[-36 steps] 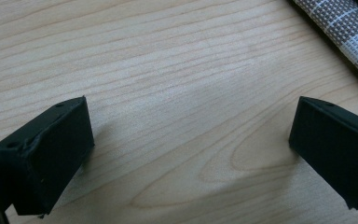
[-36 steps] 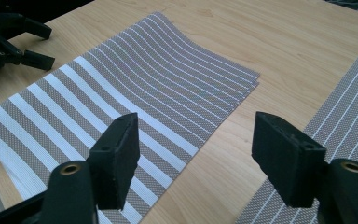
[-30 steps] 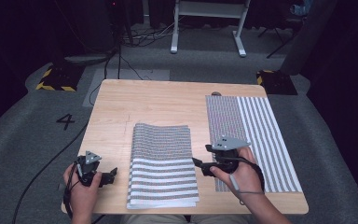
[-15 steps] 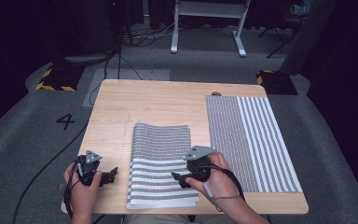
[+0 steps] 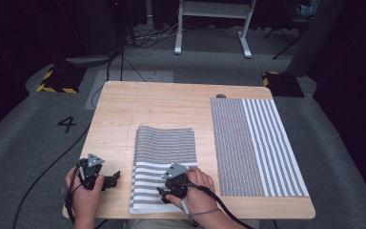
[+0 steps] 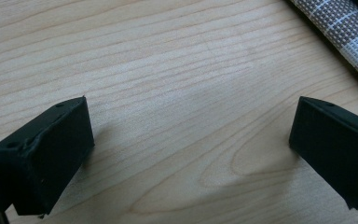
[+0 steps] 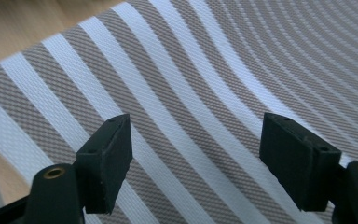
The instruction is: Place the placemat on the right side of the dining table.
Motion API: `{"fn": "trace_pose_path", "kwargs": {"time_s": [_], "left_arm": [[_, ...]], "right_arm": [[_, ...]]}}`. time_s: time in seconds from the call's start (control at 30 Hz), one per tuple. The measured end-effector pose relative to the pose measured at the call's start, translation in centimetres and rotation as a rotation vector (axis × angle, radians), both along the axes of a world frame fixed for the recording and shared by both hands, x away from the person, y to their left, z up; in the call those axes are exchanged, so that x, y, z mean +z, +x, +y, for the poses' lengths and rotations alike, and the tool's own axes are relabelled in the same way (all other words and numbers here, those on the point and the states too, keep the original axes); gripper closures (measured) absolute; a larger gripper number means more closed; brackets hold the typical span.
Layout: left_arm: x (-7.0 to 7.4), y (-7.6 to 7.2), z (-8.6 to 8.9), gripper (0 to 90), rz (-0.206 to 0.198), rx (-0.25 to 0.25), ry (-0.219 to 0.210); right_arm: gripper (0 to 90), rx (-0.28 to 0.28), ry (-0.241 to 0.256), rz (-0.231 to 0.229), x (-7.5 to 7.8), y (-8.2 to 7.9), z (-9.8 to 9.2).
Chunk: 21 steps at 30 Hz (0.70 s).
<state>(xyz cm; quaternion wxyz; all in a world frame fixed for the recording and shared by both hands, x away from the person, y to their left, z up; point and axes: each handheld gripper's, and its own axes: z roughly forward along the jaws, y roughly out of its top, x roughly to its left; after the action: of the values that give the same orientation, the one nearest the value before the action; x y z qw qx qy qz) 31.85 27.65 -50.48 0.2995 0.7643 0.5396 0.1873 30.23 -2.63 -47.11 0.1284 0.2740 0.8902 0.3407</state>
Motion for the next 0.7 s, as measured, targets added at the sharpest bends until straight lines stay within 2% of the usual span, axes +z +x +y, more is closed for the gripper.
{"fn": "trace_pose_path", "kwargs": {"time_s": [0.03, 0.13, 0.2, 0.27, 0.3, 0.47, 0.7], "left_arm": [[0.0, 0.0, 0.0, 0.0, 0.0, 0.0, 0.0], [0.0, 0.0, 0.0, 0.0, 0.0, 0.0, 0.0], [0.0, 0.0, 0.0, 0.0, -0.001, 0.001, 0.0], [0.0, 0.0, 0.0, 0.0, 0.001, -0.001, -0.002], [0.0, 0.0, 0.0, 0.0, -0.001, 0.001, 0.0], [0.0, 0.0, 0.0, 0.0, -0.001, 0.001, 0.0], [0.0, 0.0, 0.0, 0.0, -0.002, 0.001, 0.0]], "right_arm": [[26.4, 0.002, 0.024, 0.015, -0.3, 0.0, 0.1], [25.8, 0.024, 0.071, 0.013, -1.4, 0.1, 0.0], [24.4, 0.041, 0.096, 0.007, -2.1, 0.1, -0.1], [21.7, 0.046, 0.096, -0.018, -3.2, 0.0, -0.2], [21.4, 0.045, 0.114, -0.007, -3.1, -0.1, -0.2], [18.9, 0.069, 0.106, -0.021, -3.2, 0.1, -0.1], [18.9, 0.066, 0.107, -0.019, -3.2, 0.1, -0.1]]}}
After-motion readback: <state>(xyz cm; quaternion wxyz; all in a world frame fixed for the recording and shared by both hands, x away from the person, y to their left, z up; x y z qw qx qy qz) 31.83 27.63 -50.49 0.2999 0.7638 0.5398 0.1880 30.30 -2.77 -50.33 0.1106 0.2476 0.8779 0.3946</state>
